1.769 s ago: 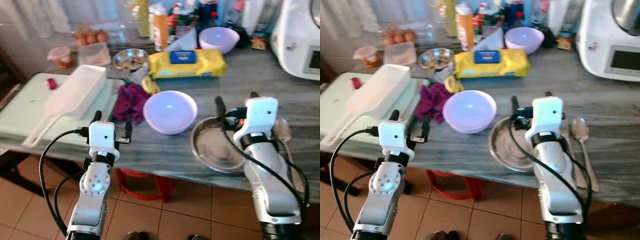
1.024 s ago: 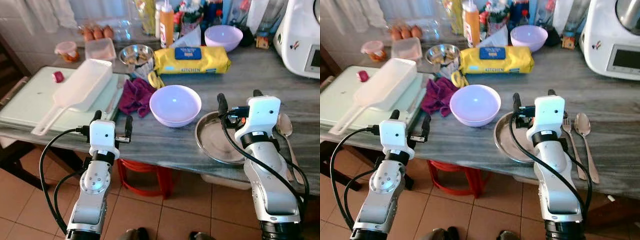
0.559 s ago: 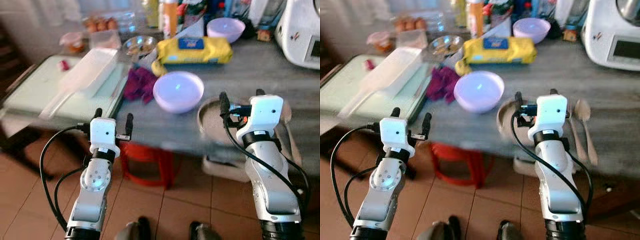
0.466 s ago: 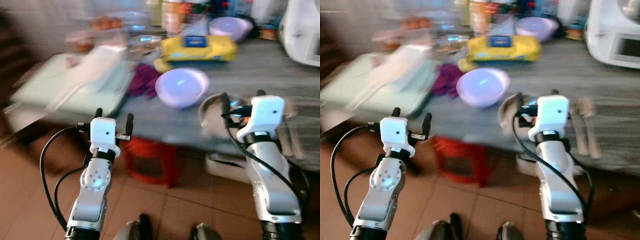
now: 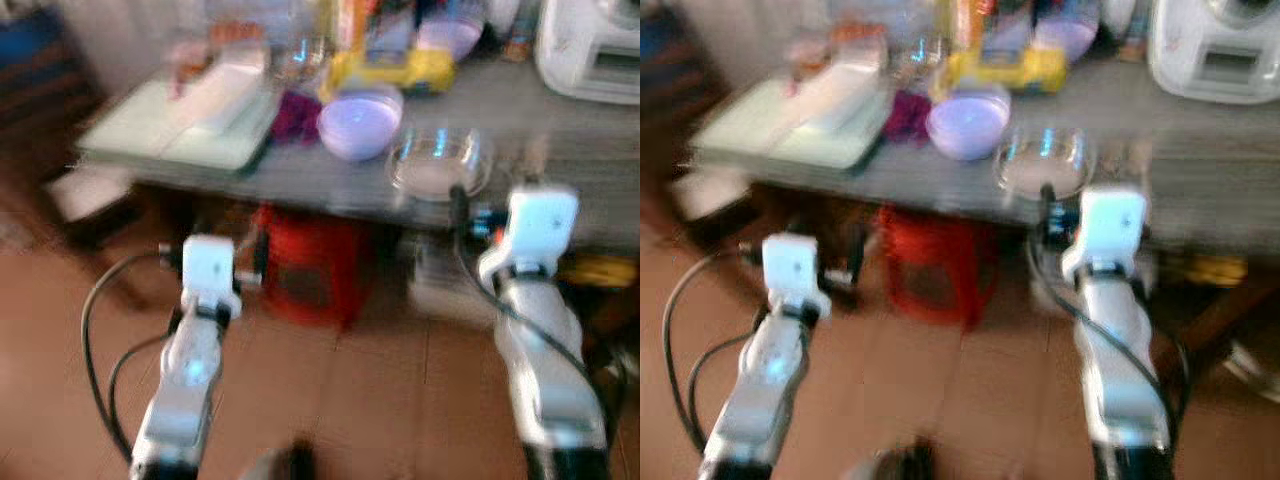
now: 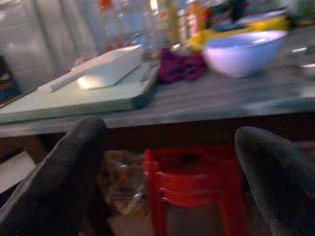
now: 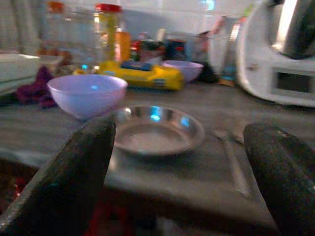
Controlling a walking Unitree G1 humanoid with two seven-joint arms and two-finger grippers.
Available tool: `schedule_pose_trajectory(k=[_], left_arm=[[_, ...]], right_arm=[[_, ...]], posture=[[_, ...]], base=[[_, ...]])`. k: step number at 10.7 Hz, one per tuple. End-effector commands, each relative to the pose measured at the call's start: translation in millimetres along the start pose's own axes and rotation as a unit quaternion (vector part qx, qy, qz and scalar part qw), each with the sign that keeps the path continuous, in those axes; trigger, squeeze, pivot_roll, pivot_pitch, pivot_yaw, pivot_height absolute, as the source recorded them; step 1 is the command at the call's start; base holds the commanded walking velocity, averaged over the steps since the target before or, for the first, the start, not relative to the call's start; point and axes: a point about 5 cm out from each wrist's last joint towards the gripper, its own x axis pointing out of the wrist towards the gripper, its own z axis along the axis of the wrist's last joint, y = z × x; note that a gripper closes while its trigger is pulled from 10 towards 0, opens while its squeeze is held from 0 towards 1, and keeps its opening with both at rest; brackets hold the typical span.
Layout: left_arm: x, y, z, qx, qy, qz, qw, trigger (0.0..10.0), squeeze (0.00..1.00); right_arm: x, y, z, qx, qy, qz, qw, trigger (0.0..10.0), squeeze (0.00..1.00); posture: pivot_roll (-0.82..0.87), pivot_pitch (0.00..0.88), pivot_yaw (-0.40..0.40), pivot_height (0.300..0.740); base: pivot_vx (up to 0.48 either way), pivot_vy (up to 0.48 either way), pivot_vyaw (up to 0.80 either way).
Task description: Setting the table
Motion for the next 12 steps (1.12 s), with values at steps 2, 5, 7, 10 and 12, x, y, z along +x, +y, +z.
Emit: schedule_pose_trajectory(k=[2, 5, 7, 10, 12], left_arm=[[4.7, -2.6, 7.1, -0.012, -0.014, -0.014, 1.0, 10.0, 0.0], [6.7, -16.4, 9.8, -0.039, -0.021, -0.043, 0.998, 10.0, 0.0], [8.3, -16.8, 10.2, -0.042, -0.022, -0.054, 0.997, 10.0, 0.0], [9.0, -19.1, 11.1, -0.05, -0.026, -0.066, 0.996, 10.0, 0.0], [8.9, -20.3, 10.6, -0.056, -0.025, -0.071, 0.996, 10.0, 0.0]], right_arm=[[4.0, -8.3, 3.8, -0.009, -0.005, -0.028, 1.0, 10.0, 0.0], [4.1, -2.7, 3.2, -0.007, -0.006, -0.017, 1.0, 10.0, 0.0], [5.9, -4.6, 1.4, -0.012, -0.002, -0.021, 1.0, 10.0, 0.0], [6.5, -4.6, -1.0, -0.015, 0.003, -0.023, 1.0, 10.0, 0.0], [6.5, -4.5, -1.3, -0.016, 0.005, -0.023, 1.0, 10.0, 0.0]], posture=[[-0.14, 0.144, 0.087, 0.74], [-0.14, 0.141, 0.084, 0.74], [-0.14, 0.135, 0.082, 0.74], [-0.14, 0.133, 0.082, 0.74], [-0.14, 0.133, 0.082, 0.74]], base=[[0.0, 0.0, -0.58], [0.0, 0.0, -0.39], [0.0, 0.0, 0.0], [0.0, 0.0, 0.0], [0.0, 0.0, 0.0]])
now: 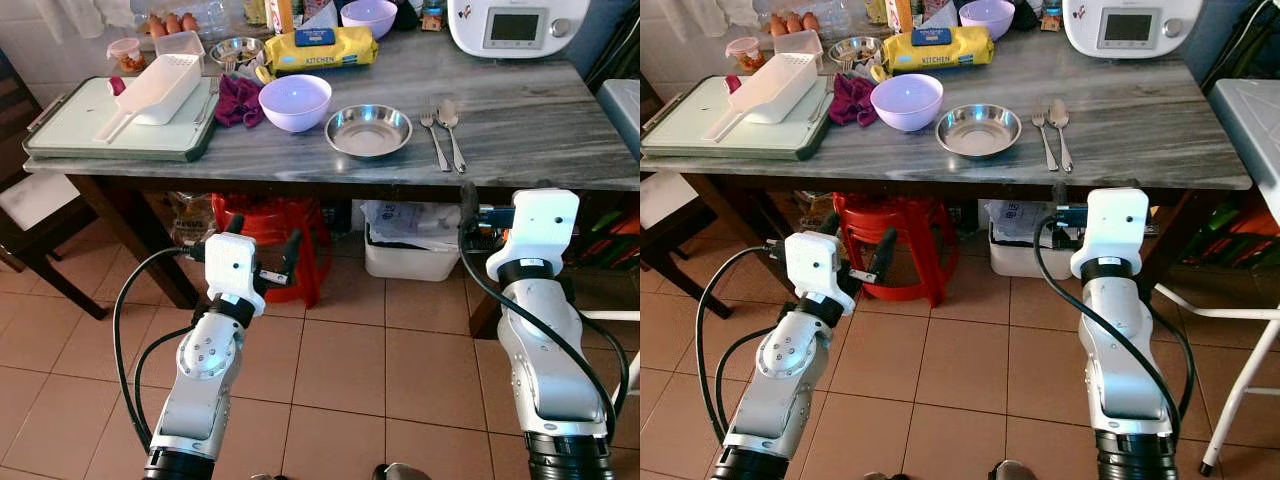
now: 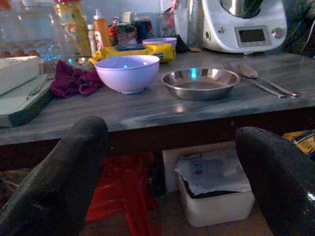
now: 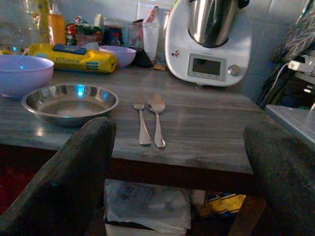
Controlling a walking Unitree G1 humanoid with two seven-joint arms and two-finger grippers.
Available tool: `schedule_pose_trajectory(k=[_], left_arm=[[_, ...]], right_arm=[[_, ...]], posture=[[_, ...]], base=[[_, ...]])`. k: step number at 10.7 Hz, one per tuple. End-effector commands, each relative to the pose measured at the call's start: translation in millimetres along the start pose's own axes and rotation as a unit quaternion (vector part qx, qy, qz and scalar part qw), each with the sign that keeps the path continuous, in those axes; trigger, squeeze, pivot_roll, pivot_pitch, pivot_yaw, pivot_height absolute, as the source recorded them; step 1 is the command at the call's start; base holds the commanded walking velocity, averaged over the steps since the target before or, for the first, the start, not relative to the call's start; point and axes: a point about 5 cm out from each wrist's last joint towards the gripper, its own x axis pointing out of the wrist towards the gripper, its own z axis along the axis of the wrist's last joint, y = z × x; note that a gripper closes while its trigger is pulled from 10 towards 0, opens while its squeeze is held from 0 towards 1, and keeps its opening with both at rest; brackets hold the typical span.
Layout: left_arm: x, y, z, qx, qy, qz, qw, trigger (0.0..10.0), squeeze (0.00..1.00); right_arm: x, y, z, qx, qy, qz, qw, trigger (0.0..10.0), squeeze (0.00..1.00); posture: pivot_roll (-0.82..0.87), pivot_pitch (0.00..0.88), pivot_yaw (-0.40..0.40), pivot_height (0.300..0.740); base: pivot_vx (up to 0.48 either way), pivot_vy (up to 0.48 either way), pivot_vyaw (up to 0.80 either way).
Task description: Setting the table
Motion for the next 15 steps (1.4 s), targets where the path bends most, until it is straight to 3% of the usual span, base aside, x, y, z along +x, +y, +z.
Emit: schedule_pose_trajectory(k=[1, 7, 10, 15], left_arm=[[-0.3, 1.7, -1.5, 0.002, 0.003, -0.002, 1.0, 10.0, 0.0], [-1.2, -1.1, -3.2, -0.007, 0.004, -0.011, 1.0, 10.0, 0.0], [-1.2, -0.7, -3.6, -0.005, 0.005, -0.007, 1.0, 10.0, 0.0], [0.7, 4.1, -12.6, 0.018, 0.038, 0.043, 0.998, 10.0, 0.0]], right_arm=[[1.0, 0.4, -1.3, -0.001, 0.004, -0.001, 1.0, 10.0, 0.0], [0.1, 0.0, -2.6, -0.002, 0.007, 0.002, 1.0, 10.0, 0.0], [0.8, 2.4, -3.7, 0.004, 0.011, 0.006, 1.0, 10.0, 0.0], [1.1, 3.0, -5.5, 0.009, 0.015, 0.009, 1.0, 10.0, 0.0]], posture=[[-0.14, 0.133, 0.082, 0.74], [-0.15, 0.138, 0.077, 0.74], [-0.15, 0.137, 0.078, 0.74], [-0.15, 0.138, 0.078, 0.74]], base=[[0.0, 0.0, -0.74], [0.0, -0.041, -0.13], [0.0, 0.0, -0.8], [0.0, 0.0, 0.0]])
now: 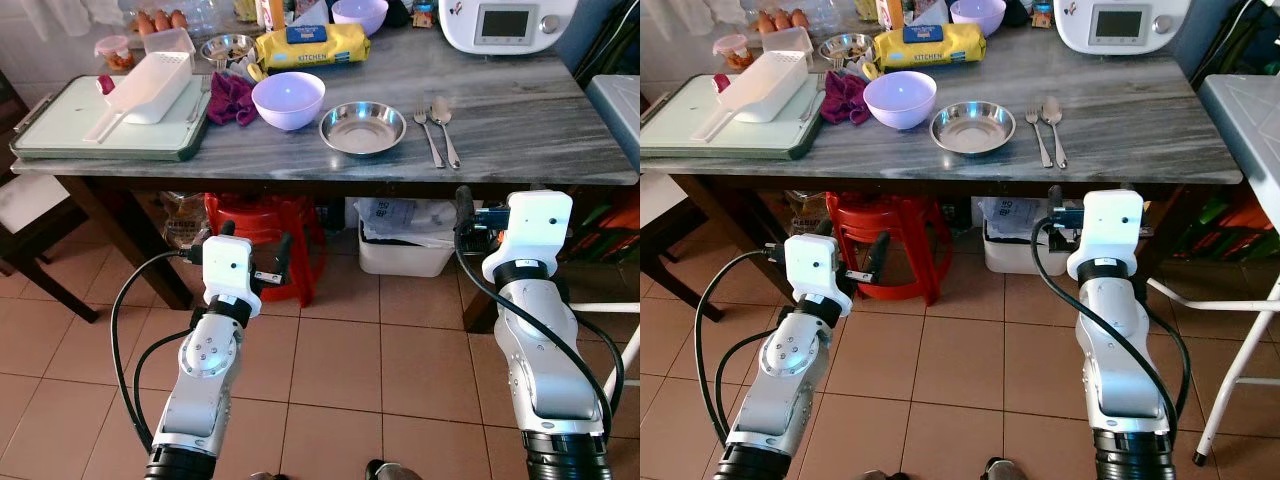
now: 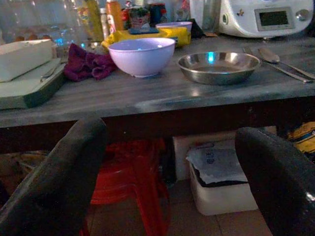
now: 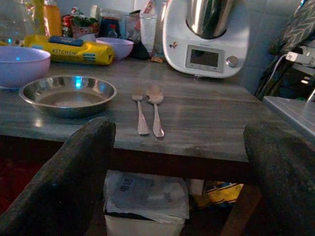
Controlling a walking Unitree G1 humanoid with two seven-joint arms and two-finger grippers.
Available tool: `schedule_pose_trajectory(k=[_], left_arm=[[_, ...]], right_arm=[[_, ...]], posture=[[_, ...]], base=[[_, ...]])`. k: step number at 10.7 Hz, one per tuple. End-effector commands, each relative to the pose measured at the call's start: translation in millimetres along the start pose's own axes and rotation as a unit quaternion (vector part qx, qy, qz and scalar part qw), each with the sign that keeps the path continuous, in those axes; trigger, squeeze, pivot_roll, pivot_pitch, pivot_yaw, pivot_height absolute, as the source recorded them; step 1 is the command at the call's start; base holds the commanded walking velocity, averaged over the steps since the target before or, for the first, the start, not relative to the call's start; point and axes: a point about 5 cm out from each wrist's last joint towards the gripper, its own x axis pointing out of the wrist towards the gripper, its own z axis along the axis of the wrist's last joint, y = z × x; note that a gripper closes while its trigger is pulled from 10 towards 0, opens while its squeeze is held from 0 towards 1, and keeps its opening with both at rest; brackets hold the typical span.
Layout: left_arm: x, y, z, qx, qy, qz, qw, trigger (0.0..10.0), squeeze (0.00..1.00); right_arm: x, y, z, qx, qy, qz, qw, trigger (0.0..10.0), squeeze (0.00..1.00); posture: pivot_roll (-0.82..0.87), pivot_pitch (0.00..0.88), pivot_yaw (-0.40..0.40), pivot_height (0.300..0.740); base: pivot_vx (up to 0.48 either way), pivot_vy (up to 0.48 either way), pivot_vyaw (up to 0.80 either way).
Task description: Setting the table
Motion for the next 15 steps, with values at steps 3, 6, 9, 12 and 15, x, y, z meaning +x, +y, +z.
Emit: schedule_pose_trajectory(k=[3, 6, 9, 12, 15], left_arm=[[0.6, 1.2, -3.5, 0.007, 0.012, 0.005, 1.0, 10.0, 0.0], [1.5, 2.0, -3.2, 0.01, 0.013, 0.005, 1.0, 10.0, 0.0], [2.9, 3.0, -3.6, 0.011, 0.015, 0.006, 1.0, 10.0, 0.0], [4.7, 4.2, -0.8, 0.007, -0.001, 0.0, 1.0, 10.0, 0.0], [2.5, 1.7, 4.7, 0.0, -0.019, -0.033, 0.999, 10.0, 0.0]], right_arm=[[0.7, 2.7, -0.6, 0.006, 0.003, 0.006, 1.0, 10.0, 0.0], [2.0, 3.4, -0.5, 0.007, 0.002, 0.005, 1.0, 10.0, 0.0], [2.9, 6.3, -1.1, 0.011, 0.003, 0.008, 1.0, 10.0, 0.0], [4.9, 6.8, -1.1, 0.007, 0.0, 0.008, 1.0, 10.0, 0.0], [4.7, 10.4, -3.1, 0.014, 0.005, 0.017, 1.0, 10.0, 0.0]], posture=[[-0.15, 0.142, 0.081, 0.74], [-0.14, 0.144, 0.086, 0.74], [-0.14, 0.136, 0.082, 0.74], [-0.14, 0.128, 0.084, 0.74], [-0.13, 0.127, 0.086, 0.74]], base=[[-0.26, 0.0, 0.0], [-0.254, 0.0, 0.0], [-0.171, 0.0, 0.0], [0.0, 0.0, 0.0], [0.0, -0.095, 0.0]])
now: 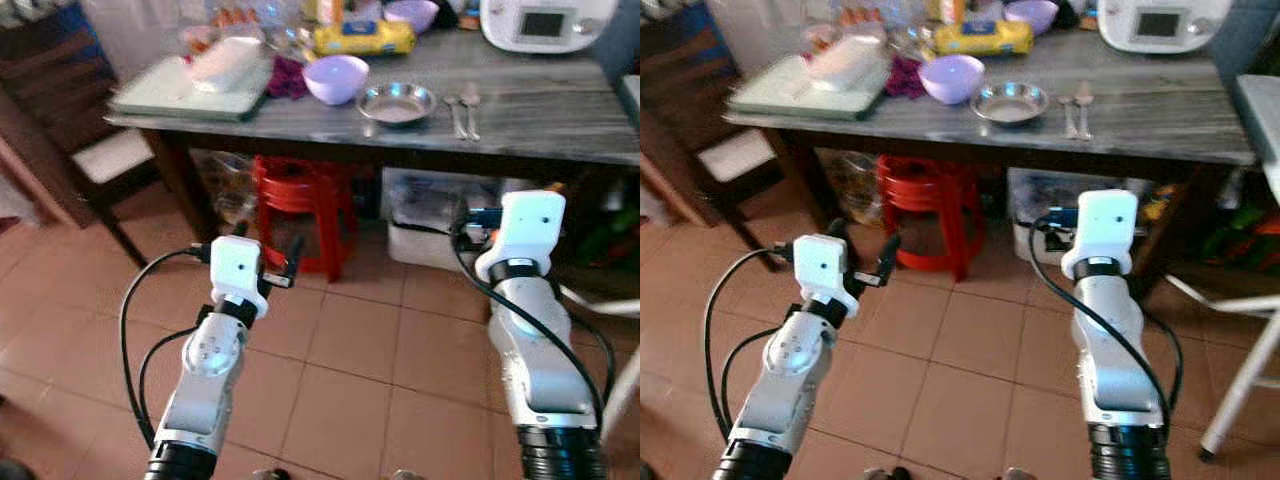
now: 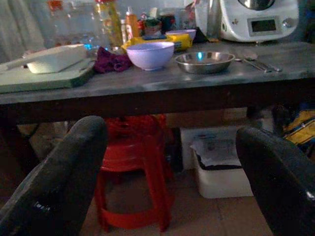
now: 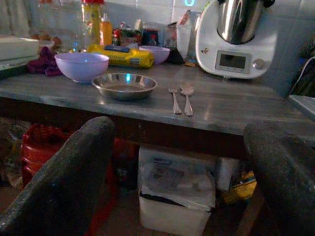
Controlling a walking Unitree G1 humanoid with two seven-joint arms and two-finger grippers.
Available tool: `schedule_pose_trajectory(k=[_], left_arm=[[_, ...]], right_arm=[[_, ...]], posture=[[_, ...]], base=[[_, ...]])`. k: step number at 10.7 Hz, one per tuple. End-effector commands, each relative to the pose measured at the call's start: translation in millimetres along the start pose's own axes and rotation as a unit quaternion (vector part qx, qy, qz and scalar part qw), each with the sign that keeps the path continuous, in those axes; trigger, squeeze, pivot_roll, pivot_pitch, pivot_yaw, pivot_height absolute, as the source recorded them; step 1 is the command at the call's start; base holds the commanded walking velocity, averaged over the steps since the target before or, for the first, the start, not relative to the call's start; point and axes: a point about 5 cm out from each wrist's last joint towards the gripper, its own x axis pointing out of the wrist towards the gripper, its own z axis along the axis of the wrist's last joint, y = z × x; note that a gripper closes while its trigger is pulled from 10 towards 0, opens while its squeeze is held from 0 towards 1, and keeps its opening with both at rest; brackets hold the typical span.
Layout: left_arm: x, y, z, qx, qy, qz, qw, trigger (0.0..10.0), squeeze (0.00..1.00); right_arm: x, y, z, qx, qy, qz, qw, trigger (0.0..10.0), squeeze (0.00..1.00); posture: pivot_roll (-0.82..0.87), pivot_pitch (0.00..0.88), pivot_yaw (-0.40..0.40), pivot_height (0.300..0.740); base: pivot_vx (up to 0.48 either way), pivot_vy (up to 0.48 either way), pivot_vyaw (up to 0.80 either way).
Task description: Setting the table
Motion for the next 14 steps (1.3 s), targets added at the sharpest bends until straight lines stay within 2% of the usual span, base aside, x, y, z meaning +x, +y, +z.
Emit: schedule_pose_trajectory(k=[1, 9, 12, 14], left_arm=[[0.1, 3.5, 4.9, 0.002, -0.012, 0.001, 1.0, 10.0, 0.0], [0.3, -0.1, 3.4, -0.008, -0.009, -0.01, 1.0, 10.0, 0.0], [0.9, -1.0, 3.4, -0.009, -0.01, -0.012, 1.0, 10.0, 0.0], [1.4, -1.5, 3.9, -0.009, -0.011, -0.013, 1.0, 10.0, 0.0]], right_arm=[[1.3, 1.5, -0.1, 0.003, 0.002, 0.004, 1.0, 10.0, 0.0], [-0.4, 2.1, -1.7, 0.002, 0.007, 0.005, 1.0, 10.0, 0.0], [0.0, 0.8, -1.6, -0.003, 0.006, 0.004, 1.0, 10.0, 0.0], [-0.9, 3.2, -1.0, 0.001, 0.004, 0.006, 1.0, 10.0, 0.0]], posture=[[-0.13, 0.127, 0.086, 0.74], [-0.14, 0.139, 0.091, 0.74], [-0.14, 0.137, 0.09, 0.74], [-0.14, 0.14, 0.093, 0.74]], base=[[0.0, -0.48, 0.0], [0.0, -0.48, 0.0], [0.0, -0.48, -0.68], [0.0, -0.48, -0.26]])
